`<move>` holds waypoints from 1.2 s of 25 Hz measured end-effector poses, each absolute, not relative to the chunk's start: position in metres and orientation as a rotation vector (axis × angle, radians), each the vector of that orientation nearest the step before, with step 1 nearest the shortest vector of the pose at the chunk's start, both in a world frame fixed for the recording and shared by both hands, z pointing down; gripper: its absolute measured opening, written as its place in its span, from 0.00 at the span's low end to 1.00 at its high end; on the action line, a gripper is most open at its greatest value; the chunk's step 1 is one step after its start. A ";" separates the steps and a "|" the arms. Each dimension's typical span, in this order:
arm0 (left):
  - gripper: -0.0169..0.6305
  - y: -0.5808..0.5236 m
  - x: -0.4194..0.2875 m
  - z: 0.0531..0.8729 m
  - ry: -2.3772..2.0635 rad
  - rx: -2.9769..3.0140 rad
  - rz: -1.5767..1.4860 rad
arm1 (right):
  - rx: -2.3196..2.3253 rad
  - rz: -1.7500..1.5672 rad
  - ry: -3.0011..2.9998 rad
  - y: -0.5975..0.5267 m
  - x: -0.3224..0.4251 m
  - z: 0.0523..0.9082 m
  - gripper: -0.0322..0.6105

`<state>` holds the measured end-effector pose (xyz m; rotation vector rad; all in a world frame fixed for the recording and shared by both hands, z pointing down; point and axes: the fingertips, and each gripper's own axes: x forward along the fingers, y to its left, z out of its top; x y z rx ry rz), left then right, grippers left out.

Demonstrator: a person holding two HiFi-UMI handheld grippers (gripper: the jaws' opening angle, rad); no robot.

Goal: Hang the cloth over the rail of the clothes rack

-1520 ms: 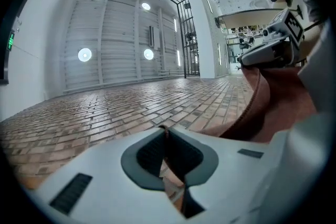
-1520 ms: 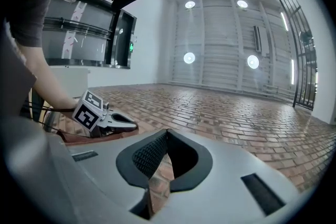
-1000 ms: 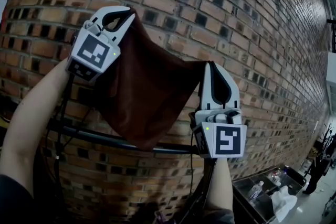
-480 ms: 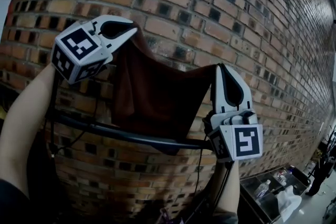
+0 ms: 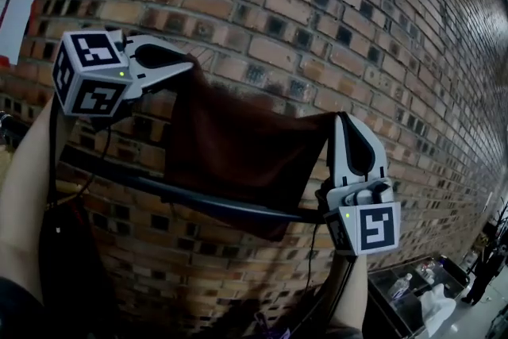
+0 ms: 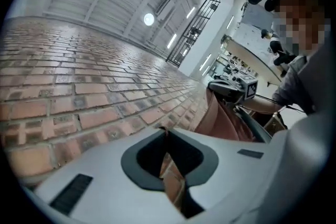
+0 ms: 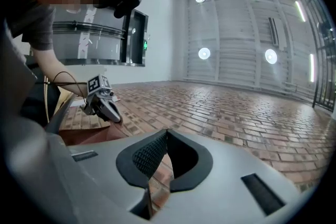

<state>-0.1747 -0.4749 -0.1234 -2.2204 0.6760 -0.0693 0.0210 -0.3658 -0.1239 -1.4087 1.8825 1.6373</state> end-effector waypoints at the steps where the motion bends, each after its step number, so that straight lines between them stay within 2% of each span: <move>1: 0.06 -0.472 -0.177 -0.118 0.644 -2.226 -0.128 | -1.408 1.656 1.873 -0.363 0.016 -0.123 0.10; 4: 0.06 -0.457 -0.187 -0.107 0.561 -2.253 -0.211 | -1.375 1.705 1.815 -0.344 0.005 -0.125 0.10; 7: 0.06 -0.436 -0.198 -0.111 0.531 -2.309 -0.122 | -1.337 1.742 1.797 -0.325 0.000 -0.125 0.10; 15: 0.06 -0.396 -0.226 -0.086 0.824 -2.151 -0.108 | -1.324 1.666 1.949 -0.309 -0.005 -0.085 0.10; 24: 0.06 -0.337 -0.227 -0.029 0.981 -2.017 0.188 | -1.374 1.506 1.979 -0.294 -0.006 -0.022 0.10; 30: 0.06 -0.322 -0.206 0.006 1.028 -2.021 0.334 | -1.463 1.342 1.768 -0.270 0.038 -0.008 0.10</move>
